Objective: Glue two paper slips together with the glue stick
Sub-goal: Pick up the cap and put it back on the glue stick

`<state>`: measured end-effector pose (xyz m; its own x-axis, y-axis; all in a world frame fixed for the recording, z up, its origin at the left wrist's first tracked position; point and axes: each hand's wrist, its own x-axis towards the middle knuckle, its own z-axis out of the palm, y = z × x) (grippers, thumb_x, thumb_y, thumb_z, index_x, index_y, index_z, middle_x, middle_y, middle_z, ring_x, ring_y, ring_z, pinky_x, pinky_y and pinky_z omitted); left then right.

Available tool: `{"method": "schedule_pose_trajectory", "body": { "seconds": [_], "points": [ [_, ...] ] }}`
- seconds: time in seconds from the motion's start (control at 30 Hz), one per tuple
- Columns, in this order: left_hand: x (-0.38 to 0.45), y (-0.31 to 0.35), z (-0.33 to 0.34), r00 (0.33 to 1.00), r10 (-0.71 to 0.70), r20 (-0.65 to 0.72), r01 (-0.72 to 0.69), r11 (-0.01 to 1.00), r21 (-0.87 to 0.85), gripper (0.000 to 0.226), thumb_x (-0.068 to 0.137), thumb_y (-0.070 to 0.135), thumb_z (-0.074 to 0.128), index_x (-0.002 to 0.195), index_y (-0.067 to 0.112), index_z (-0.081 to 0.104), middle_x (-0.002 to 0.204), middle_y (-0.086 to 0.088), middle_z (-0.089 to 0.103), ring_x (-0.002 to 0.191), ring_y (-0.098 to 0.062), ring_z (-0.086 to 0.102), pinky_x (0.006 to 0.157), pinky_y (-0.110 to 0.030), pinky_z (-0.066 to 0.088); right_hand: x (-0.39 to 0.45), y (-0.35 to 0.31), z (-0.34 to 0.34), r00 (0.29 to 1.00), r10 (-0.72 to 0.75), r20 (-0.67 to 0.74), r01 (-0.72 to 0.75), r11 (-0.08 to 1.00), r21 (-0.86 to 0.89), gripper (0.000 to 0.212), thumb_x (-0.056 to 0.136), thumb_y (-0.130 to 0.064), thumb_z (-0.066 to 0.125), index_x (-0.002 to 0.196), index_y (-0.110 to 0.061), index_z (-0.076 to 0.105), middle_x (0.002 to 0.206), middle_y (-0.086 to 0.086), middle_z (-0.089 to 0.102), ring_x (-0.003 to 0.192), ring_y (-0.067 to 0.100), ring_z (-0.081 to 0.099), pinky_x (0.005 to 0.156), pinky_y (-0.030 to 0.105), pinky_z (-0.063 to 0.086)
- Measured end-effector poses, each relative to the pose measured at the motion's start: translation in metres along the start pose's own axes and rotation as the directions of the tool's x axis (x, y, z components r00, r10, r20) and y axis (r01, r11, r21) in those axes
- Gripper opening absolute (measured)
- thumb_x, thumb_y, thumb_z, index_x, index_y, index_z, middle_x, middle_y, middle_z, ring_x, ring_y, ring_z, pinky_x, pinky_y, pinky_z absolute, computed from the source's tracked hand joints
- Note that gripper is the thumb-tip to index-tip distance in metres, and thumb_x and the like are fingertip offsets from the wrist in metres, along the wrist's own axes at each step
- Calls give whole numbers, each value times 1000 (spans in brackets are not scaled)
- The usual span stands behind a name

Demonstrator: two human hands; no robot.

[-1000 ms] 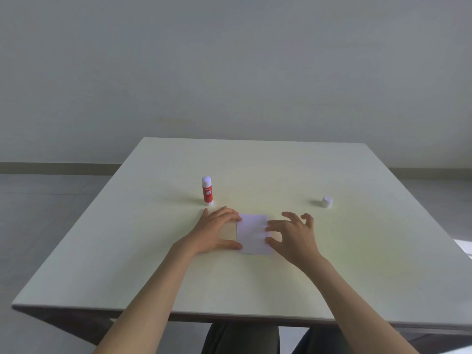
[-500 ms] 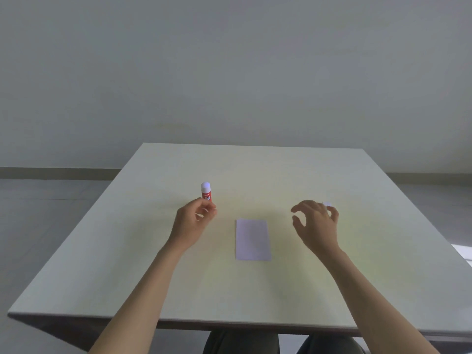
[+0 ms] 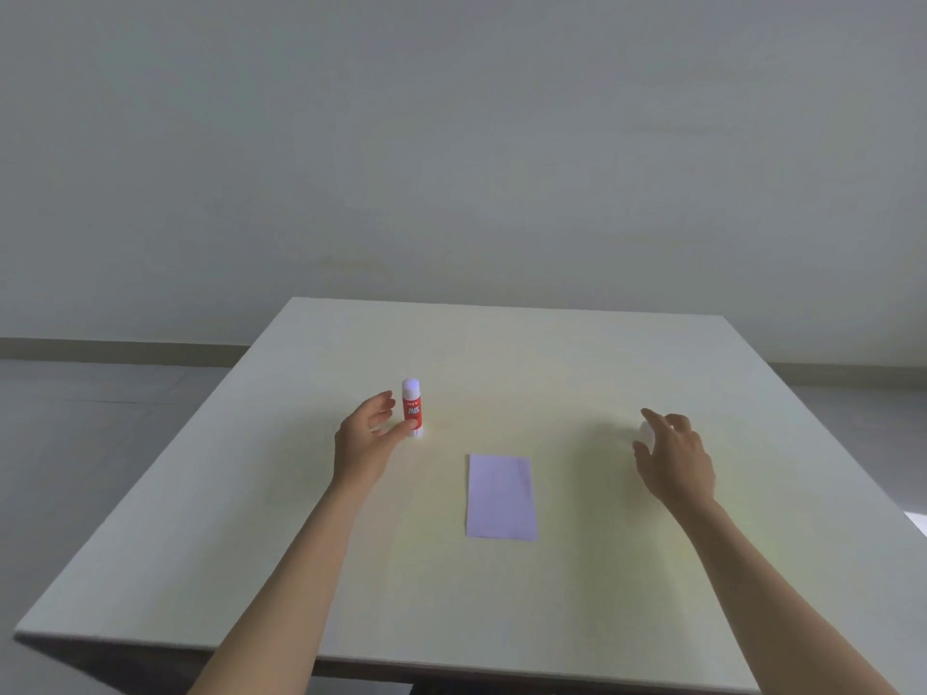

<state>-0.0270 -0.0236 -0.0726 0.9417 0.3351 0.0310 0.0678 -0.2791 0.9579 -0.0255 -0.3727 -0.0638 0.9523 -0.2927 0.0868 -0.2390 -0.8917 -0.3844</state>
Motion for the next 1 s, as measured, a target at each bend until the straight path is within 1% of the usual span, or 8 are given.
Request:
{"method": "schedule_pose_trajectory", "body": {
  "seconds": [0.1,0.3,0.47,0.6,0.73,0.83,0.9,1.0],
  "points": [
    [3,1,7,999,2,37,-3,1000,11,43,75,21,74,117,24,64,108,8,67,103,-7,60,89,-23,43,3,1,3,1000,-10,-4,10,999,-41,47,93,-20,50,139,-21,42,137,9,48,120,33,46,89,43,45],
    [3,3,18,1000,11,-20,-10,1000,22,15,76,17,71,88,25,68,83,4,74,87,-10,67,67,-17,42,9,5,8,999,-20,-38,18,999,-52,40,94,-14,46,133,-23,52,130,6,57,117,31,48,84,39,46],
    [1,5,20,998,24,-61,-24,1000,0,10,77,16,71,84,22,68,72,11,71,79,-8,67,64,-15,42,10,5,7,995,-40,-96,38,999,-23,34,90,-8,48,116,-21,65,109,8,67,101,33,58,83,38,43],
    [2,12,17,997,69,-39,-69,997,18,10,80,16,68,87,23,67,75,9,71,81,-12,67,64,-15,42,7,-8,-4,989,-87,-120,104,984,148,28,88,-10,55,111,-21,67,106,8,70,92,31,64,83,38,47],
    [2,33,15,962,267,63,-271,960,72,18,84,16,65,97,28,68,90,9,64,88,-8,62,71,-8,43,-1,-39,-24,971,-158,-178,222,870,440,22,85,-15,65,106,-18,69,96,4,73,69,19,62,63,23,46],
    [-1,51,18,899,405,168,-426,897,120,24,86,16,63,108,24,68,92,16,57,91,6,55,79,-17,46,-10,-73,-39,943,-260,-210,334,739,586,21,82,-10,69,103,-13,68,94,0,71,69,17,62,59,3,43],
    [-4,61,22,865,462,197,-490,861,132,25,87,15,62,110,22,67,94,14,56,91,10,53,79,-17,45,-17,-92,-47,928,-319,-190,363,665,653,22,82,-8,68,103,-15,67,95,0,70,69,19,64,60,3,45],
    [-9,73,27,828,513,227,-549,823,144,25,87,14,63,111,20,66,99,4,57,90,-3,55,76,-14,42,-27,-112,-54,902,-394,-179,403,614,678,20,82,-9,68,100,-19,64,94,-1,71,58,8,64,58,6,47]
  ]
}}
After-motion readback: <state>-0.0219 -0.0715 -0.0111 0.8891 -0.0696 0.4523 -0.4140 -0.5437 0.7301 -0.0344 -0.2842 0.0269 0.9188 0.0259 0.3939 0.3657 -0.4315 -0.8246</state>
